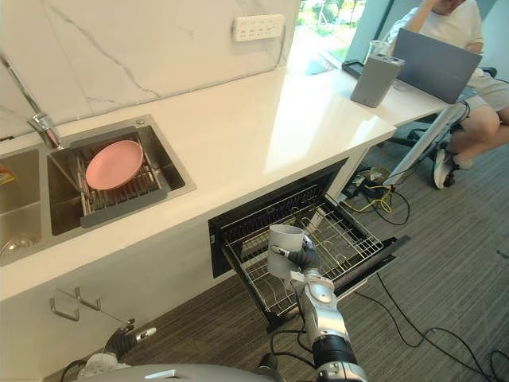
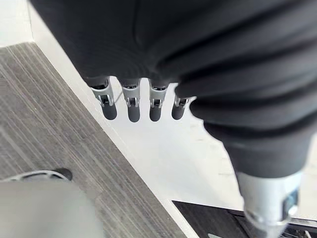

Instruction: Walk over to the sink, pick up the cup, carry it to the dishwasher, place the cup inside the dishwasher, then close the dishwasher door

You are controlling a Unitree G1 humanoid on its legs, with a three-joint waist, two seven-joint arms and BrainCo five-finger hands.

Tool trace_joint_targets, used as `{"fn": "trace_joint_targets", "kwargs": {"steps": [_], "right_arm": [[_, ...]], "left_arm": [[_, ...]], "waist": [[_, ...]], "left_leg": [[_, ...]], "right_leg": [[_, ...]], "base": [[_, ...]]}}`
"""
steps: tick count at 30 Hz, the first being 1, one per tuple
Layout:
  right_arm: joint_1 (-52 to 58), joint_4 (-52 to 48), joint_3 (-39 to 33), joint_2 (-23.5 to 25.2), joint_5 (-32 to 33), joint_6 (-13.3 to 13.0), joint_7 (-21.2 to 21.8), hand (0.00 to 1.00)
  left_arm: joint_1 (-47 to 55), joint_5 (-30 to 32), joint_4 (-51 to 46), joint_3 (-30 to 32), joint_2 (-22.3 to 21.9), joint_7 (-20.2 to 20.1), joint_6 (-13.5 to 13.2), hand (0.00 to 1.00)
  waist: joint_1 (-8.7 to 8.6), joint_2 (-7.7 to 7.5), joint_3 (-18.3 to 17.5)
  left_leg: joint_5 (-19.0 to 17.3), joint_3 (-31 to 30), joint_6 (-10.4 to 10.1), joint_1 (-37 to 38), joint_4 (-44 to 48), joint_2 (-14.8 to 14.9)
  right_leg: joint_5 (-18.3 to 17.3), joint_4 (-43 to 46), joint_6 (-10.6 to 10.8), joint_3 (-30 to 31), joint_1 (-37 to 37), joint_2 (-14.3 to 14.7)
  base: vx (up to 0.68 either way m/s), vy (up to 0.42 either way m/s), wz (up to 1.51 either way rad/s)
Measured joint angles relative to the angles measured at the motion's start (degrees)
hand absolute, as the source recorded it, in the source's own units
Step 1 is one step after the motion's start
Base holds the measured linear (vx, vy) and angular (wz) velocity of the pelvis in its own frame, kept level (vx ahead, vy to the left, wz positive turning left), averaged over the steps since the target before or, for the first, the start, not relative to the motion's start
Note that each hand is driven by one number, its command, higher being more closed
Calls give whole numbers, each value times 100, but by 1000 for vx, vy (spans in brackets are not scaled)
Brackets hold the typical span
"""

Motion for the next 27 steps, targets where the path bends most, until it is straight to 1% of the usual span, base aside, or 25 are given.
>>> {"fn": "trace_joint_targets", "kwargs": {"steps": [2, 3, 5, 6, 8, 9, 11, 13, 14, 15, 17, 18, 19, 20, 21, 22, 23, 24, 26, 27], "right_arm": [[-191, 375, 15, -225, -449, 4, -23, 100], [-200, 396, 22, -256, -500, 4, -25, 100], [-276, 517, 107, -427, -807, 4, -24, 100], [-320, 553, 108, -519, -985, 22, -25, 100], [-433, 614, 115, -632, -1209, 73, -22, 100], [-567, 763, 116, -669, -1331, 113, -22, 100], [-720, 973, 144, -802, -1347, 156, -18, 100], [-887, 1100, 304, -1047, -1579, 214, -7, 100], [-1082, 1265, 354, -1166, -1677, 225, 23, 100], [-1183, 1334, 376, -1231, -1732, 227, 29, 100], [-1594, 1636, 527, -1467, -1784, 209, 12, 100], [-1735, 1695, 543, -1527, -1784, 205, -24, 100], [-1879, 1724, 547, -1560, -1771, 205, -53, 100], [-2079, 1789, 557, -1591, -1751, 201, -134, 100], [-2172, 1867, 561, -1613, -1739, 197, -151, 100], [-2293, 1967, 606, -1682, -1726, 199, -157, 100], [-2330, 1988, 664, -1722, -1728, 198, -159, 100], [-2426, 2057, 764, -1756, -1729, 193, -166, 100], [-2710, 2133, 1001, -1851, -1726, 182, -227, 100], [-2767, 2142, 1027, -1894, -1724, 163, -258, 100]], "left_arm": [[107, 125, 152, 47, 64, -198, 2, 0], [117, 124, 168, 48, 79, -230, 2, 0], [158, 120, 292, 51, 145, -357, 5, 0], [160, 119, 359, 50, 172, -418, 13, 0], [194, 121, 420, 48, 173, -518, 5, 0], [229, 120, 490, 41, 173, -543, -19, 0], [232, 120, 555, 36, 173, -596, -41, 0], [233, 117, 578, 20, 172, -613, -134, 0], [230, 111, 584, -17, 172, -609, -228, 0], [221, 97, 581, -32, 167, -602, -289, 0], [200, -45, 556, -107, 166, -542, -561, 0], [176, -61, 531, -139, 165, -505, -640, 0], [171, -85, 481, -157, 159, -476, -708, 0], [161, -184, 439, -198, 153, -473, -767, 0], [140, -226, 436, -212, 148, -472, -784, 0], [119, -237, 422, -262, 142, -447, -863, 0], [123, -268, 396, -287, 141, -392, -926, 0], [135, -353, 361, -308, 141, -278, -1071, 0], [70, -762, 197, -403, 142, -106, -1404, 0], [34, -849, 144, -416, 140, -90, -1455, 0]], "waist": [[94, 3, 2], [102, 4, 2], [108, 11, 1], [101, 23, 9], [111, 67, 64], [100, 109, 87], [108, 190, 139], [109, 303, 216], [99, 370, 300], [102, 401, 365], [129, 499, 598], [147, 561, 689], [162, 577, 808], [232, 625, 918], [242, 642, 982], [264, 695, 1079], [277, 716, 1109], [282, 740, 1164], [289, 791, 1302], [300, 807, 1354]], "left_leg": [[5, -16, 18, -8, -3, -30], [7, -22, 21, -11, -3, -32], [32, -93, 51, -51, -3, -37], [61, -152, 58, -96, -3, -42], [75, -180, 62, -103, -3, -53], [84, -209, 62, -102, -2, -64], [99, -263, 72, -113, 0, -107], [154, -307, 79, -208, 28, -150], [201, -307, 123, -274, 29, -178], [226, -323, 131, -299, 30, -191], [322, -421, 145, -514, 30, -227], [357, -456, 140, -608, 30, -229], [385, -467, 130, -690, 30, -226], [444, -478, 124, -840, 31, -224], [465, -489, 119, -877, 31, -224], [483, -496, 106, -919, 31, -224], [492, -499, 106, -971, 31, -223], [516, -509, 124, -1016, 32, -225], [577, -540, 164, -1299, 72, -226], [587, -554, 170, -1334, 96, -227]], "right_leg": [[-1, 7, 6, -8, 2, -26], [-2, 12, 8, -12, 2, -27], [0, 35, 13, -46, 7, -32], [2, 37, 15, -151, 9, -44], [4, 39, 16, -167, 14, -53], [6, 39, 20, -177, 33, -68], [13, 40, 30, -250, 52, -102], [42, 41, 54, -313, 27, -168], [69, 42, 57, -327, -3, -200], [82, 42, 55, -338, -15, -216], [123, 44, 23, -442, -154, -260], [142, 44, 3, -474, -213, -266], [150, 44, -10, -480, -290, -266], [173, 47, -45, -483, -443, -265], [173, 57, -59, -489, -468, -268], [135, 163, -88, -488, -557, -298], [108, 228, -97, -488, -612, -315], [85, 293, -106, -491, -676, -335], [56, 486, -131, -479, -1008, -407], [61, 516, -143, -478, -1074, -418]], "base": [[28, 21, 5], [34, 11, 9], [30, -2, 17], [33, -7, 20], [26, -3, 12], [23, 8, 10], [14, 15, 15], [-11, 25, 23], [-26, 34, 20], [-44, 34, 21], [-82, 28, 25], [-103, 24, 23], [-88, 15, 12], [-77, 10, 6], [-71, 8, 6], [-53, 9, 7], [-61, 15, 8], [-46, 14, 5], [-32, 12, 6], [6, 2, 8]]}}
